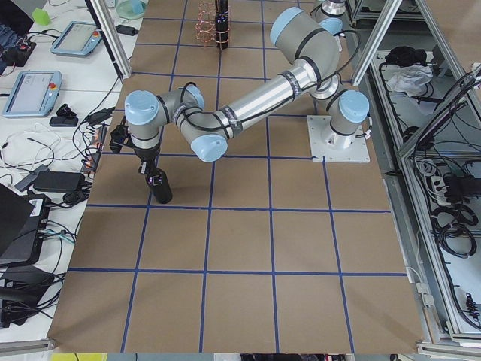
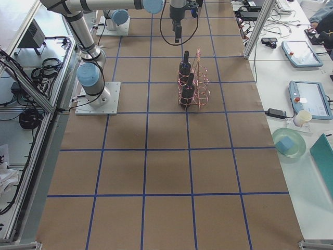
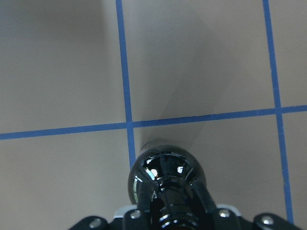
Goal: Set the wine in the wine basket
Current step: 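Lower the left gripper and close it on the bottle neck, then carry the black bottle with the left gripper toward the table center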
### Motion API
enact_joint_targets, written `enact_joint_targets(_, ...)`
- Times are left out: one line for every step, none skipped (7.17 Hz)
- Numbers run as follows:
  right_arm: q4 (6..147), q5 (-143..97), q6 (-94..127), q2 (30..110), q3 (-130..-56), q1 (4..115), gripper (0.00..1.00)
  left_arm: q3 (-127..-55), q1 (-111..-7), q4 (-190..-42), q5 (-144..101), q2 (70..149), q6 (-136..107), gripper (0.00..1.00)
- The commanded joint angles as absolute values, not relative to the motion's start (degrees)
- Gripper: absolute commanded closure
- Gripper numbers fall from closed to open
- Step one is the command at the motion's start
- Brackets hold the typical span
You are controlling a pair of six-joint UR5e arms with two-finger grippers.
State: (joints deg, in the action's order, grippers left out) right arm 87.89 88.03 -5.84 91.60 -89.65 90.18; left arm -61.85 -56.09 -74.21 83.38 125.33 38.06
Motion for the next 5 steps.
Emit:
enact_joint_targets(88.2,88.2,-6.1,91.6,-89.6,90.2,0.0,-61.9,-56.2,-77.1,82.9,123.8,37.2,1.0)
enact_joint_targets(88.2,88.1,-5.7,91.8,-89.6,90.2,0.0,-62.1,-57.1,-79.3,82.7,121.9,33.7,1.0)
enact_joint_targets(88.2,88.2,-5.7,91.7,-89.6,89.8,0.0,-63.9,-59.6,-79.7,82.8,119.4,31.0,1.0)
enact_joint_targets(88.3,88.2,-6.3,91.8,-89.6,89.7,0.0,-66.5,-62.4,-79.7,82.7,116.7,26.8,1.0)
enact_joint_targets(88.3,88.3,-6.3,91.8,-89.6,89.6,0.0,-68.3,-64.9,-79.8,82.7,115.1,22.2,1.0)
